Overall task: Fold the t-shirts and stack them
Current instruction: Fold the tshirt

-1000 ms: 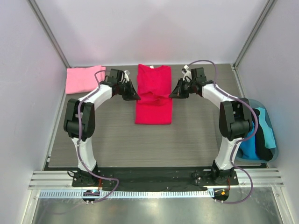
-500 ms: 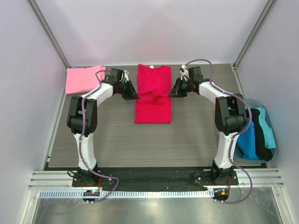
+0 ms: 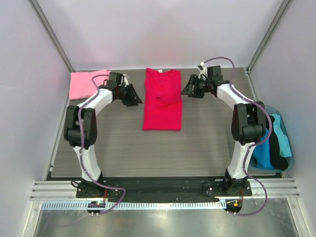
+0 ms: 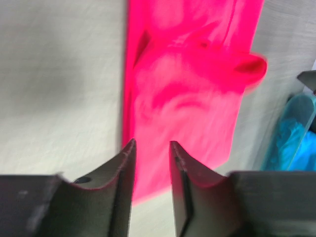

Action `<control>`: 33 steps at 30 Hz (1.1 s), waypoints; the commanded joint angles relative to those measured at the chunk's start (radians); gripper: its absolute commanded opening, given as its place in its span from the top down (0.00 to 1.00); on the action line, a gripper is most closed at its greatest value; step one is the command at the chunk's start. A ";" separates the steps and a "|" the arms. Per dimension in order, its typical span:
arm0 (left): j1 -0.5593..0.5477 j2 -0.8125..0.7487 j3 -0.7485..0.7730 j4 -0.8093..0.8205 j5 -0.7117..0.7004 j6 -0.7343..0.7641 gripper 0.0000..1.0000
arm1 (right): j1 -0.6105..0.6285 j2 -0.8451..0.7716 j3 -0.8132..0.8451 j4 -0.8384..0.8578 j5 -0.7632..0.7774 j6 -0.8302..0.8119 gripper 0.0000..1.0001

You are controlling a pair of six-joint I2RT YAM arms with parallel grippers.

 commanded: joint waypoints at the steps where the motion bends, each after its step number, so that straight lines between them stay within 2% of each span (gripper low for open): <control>1: 0.036 -0.170 -0.121 -0.075 0.017 -0.020 0.64 | -0.021 -0.156 -0.099 -0.062 -0.062 0.030 0.38; 6: 0.042 -0.225 -0.326 -0.062 0.120 -0.085 0.54 | -0.021 -0.262 -0.430 0.003 -0.148 0.169 0.37; 8: 0.042 -0.224 -0.386 -0.022 0.159 -0.109 0.49 | -0.021 -0.282 -0.521 0.069 -0.187 0.235 0.37; 11: 0.042 -0.198 -0.417 0.027 0.194 -0.145 0.46 | -0.018 -0.277 -0.573 0.120 -0.208 0.303 0.36; 16: 0.041 -0.152 -0.423 0.079 0.209 -0.186 0.39 | -0.012 -0.244 -0.593 0.160 -0.213 0.344 0.35; 21: 0.022 -0.100 -0.417 0.105 0.220 -0.212 0.38 | 0.006 -0.210 -0.598 0.185 -0.219 0.380 0.35; 33: -0.018 -0.041 -0.408 0.090 0.245 -0.234 0.46 | 0.055 -0.156 -0.629 0.194 -0.207 0.407 0.36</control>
